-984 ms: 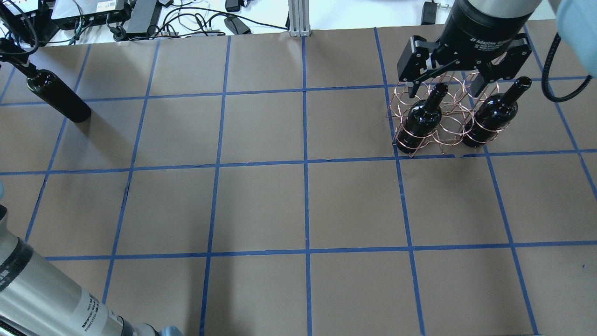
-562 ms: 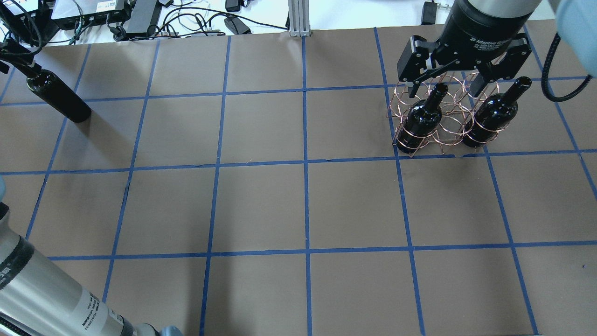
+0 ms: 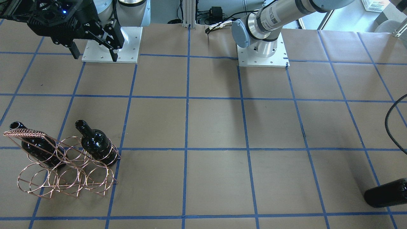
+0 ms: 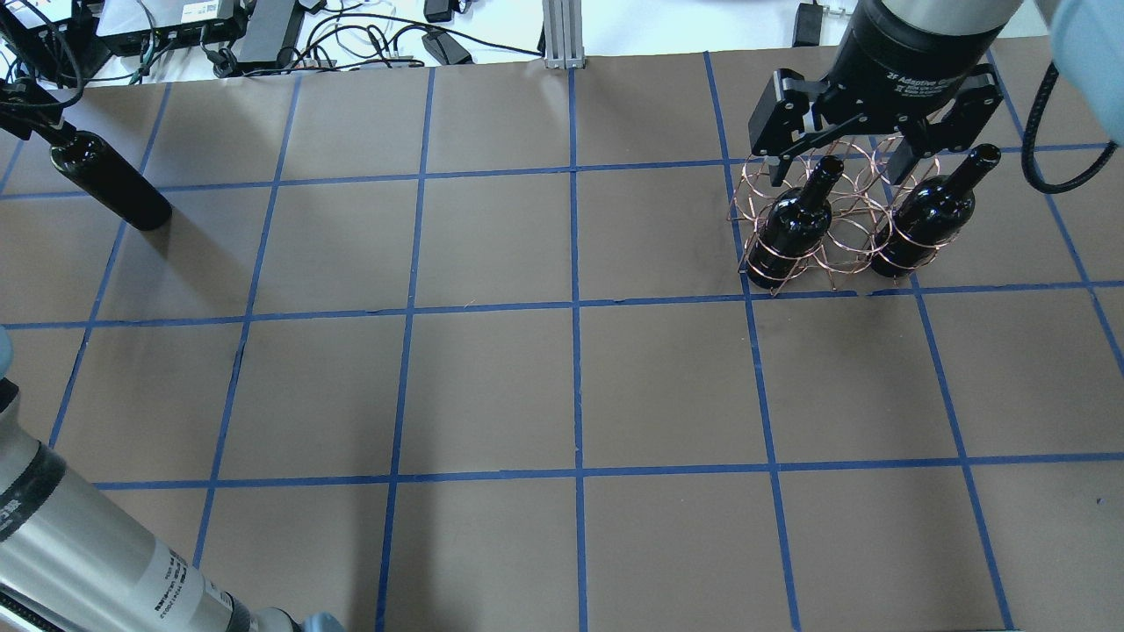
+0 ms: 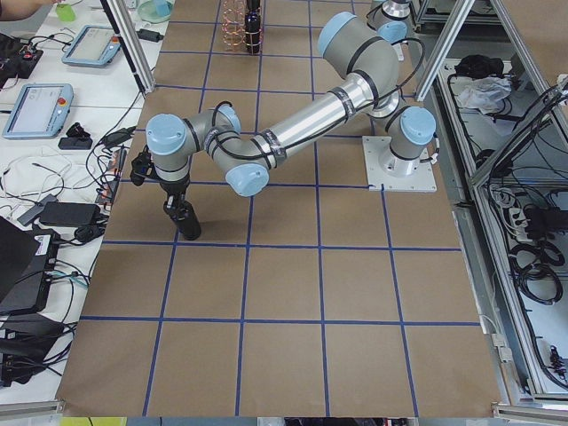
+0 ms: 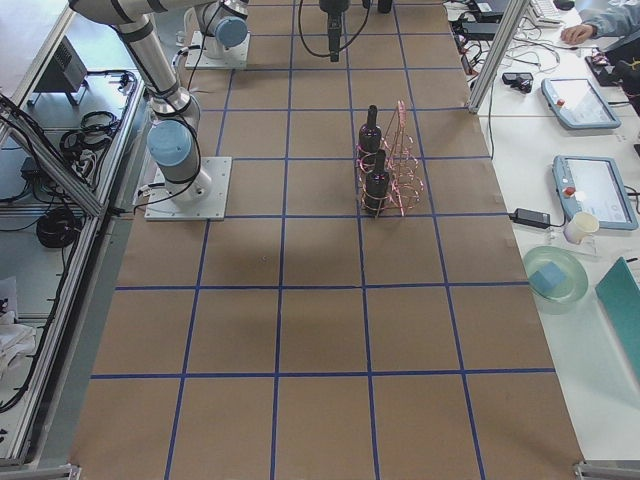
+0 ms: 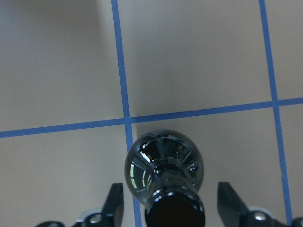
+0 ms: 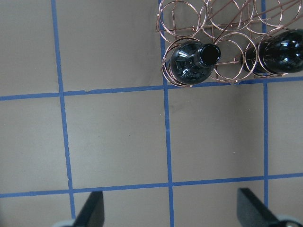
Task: Place wine into wine basket
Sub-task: 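Carry the black bottle with the left gripper toward the table center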
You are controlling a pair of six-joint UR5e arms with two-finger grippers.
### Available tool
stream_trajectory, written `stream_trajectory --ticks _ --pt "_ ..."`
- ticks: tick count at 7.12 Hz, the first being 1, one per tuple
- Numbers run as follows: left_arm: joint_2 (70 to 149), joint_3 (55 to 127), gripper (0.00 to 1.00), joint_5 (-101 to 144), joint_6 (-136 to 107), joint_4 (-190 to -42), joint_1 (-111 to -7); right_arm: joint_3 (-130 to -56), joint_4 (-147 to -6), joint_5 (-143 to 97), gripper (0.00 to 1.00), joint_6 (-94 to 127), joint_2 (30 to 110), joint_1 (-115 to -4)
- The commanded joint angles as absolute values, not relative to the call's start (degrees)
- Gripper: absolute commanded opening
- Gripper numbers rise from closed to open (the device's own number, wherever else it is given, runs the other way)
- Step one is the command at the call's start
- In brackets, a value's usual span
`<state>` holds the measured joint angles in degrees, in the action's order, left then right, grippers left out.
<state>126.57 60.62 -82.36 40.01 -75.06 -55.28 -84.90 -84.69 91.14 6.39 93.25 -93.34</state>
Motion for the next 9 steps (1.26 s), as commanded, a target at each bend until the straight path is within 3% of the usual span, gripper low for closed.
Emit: stream_trajectory --ticks 1,4,5,9 --pt "126.7 60.6 0.39 -82.4 40.2 -74.4 -55.3 -84.9 -84.6 91.3 1.00 6.4 93.3 -93.3" --pt "126.7 60.6 0.36 -82.3 40.3 -74.4 -55.4 -84.9 -84.6 91.3 1.00 6.4 93.3 -93.3" --pt "126.7 60.6 0.00 -82.3 40.3 -74.4 -55.5 -84.9 -84.6 91.2 1.00 6.4 93.3 -93.3" --pt "119.0 64.1 0.00 -83.2 36.9 -76.7 -61.7 -84.9 -84.6 91.2 1.00 6.4 93.3 -93.3"
